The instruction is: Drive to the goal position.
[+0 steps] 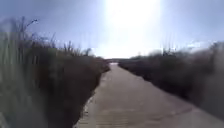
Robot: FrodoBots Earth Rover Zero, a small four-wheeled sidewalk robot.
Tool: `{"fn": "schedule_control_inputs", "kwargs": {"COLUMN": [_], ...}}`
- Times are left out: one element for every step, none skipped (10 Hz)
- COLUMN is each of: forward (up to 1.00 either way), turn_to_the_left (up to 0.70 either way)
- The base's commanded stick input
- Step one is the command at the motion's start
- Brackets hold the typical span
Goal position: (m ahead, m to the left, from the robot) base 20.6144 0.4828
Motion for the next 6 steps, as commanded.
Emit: {"fn": "schedule_control_inputs", "kwargs": {"forward": [0.7, 0.7, 0.7, 0.7, 0.7, 0.7], "turn_to_the_left": [0.05, 0.05, 0.05, 0.05, 0.05, 0.05]}}
